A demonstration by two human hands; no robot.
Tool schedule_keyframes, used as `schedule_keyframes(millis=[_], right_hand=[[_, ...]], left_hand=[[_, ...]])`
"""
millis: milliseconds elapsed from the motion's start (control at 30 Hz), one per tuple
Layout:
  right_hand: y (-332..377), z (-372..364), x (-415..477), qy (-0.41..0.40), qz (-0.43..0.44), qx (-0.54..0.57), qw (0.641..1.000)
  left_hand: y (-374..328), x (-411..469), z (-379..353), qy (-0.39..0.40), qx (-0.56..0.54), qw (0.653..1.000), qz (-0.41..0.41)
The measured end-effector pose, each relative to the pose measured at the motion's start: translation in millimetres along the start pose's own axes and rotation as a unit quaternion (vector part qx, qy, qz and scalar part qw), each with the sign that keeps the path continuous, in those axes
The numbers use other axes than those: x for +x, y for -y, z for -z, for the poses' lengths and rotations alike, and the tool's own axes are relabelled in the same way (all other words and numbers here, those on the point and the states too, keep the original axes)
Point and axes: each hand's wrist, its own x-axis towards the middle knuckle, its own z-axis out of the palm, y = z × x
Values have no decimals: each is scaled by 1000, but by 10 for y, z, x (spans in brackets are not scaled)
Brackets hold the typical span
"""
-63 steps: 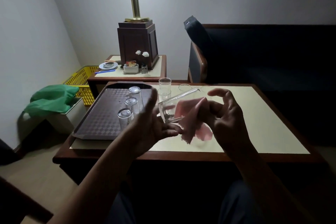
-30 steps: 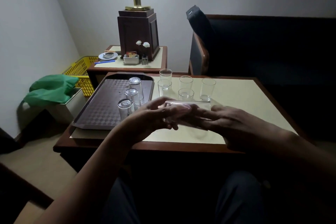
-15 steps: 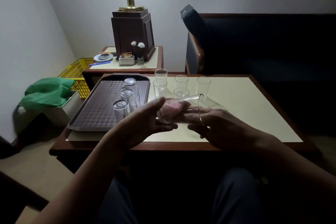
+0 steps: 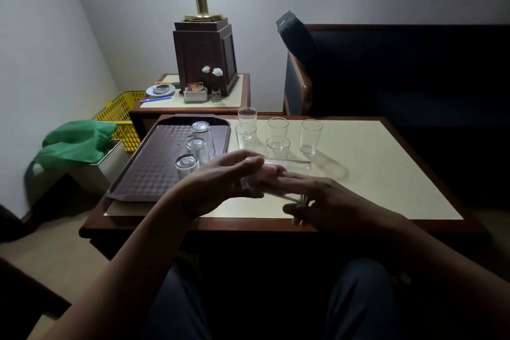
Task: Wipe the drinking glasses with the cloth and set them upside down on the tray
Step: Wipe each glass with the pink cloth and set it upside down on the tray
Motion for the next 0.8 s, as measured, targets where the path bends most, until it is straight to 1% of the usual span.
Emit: schedule_keyframes(millis=[33,67,100,167,233,267,333,400,533,567,633,667,700,733,767,800], right_hand=[[-3,0,5,15,-34,96,995],[-9,9,1,30,-68,193,978],[-5,40,-10,40,-89,270,958],[23,79,-32,49,-108,387,914],[-20,78,-21,28,-119,479,869],[-37,76,-8,7,-128,511,850],[-87,84,34,-31,-149,517,842],[-115,98,77,-68,-184,500,843],[-206,134,39,-164,-219,466,841],[-246,153,35,-203,-224,452,839],[-258,203,52,-312,-211,430,821],[-234,207,72,-369,-180,375,831],[-195,192,86,-413,-138,272,858],[-161,156,90,-429,-81,151,887],[-117,100,88,-410,-4,30,912],[-98,27,87,-365,56,-87,925]], left_hand=[[13,-8,10,-7,40,998,-52],[34,-18,36,-7,75,992,-105],[56,-18,62,-3,104,983,-149],[59,-30,55,-14,165,965,-202],[38,-21,31,-39,220,947,-231],[40,-14,45,-49,228,943,-238],[58,-29,101,-75,221,941,-244],[89,-62,121,-107,193,948,-231],[170,-95,86,-152,74,966,-195],[186,-100,76,-161,53,967,-189],[217,-106,53,-183,24,968,-168],[230,-105,37,-191,17,969,-154],[240,-97,22,-192,10,971,-139],[249,-88,0,-186,-1,974,-130],[257,-75,-12,-176,-13,976,-125],[258,-60,-21,-168,-21,978,-122]])
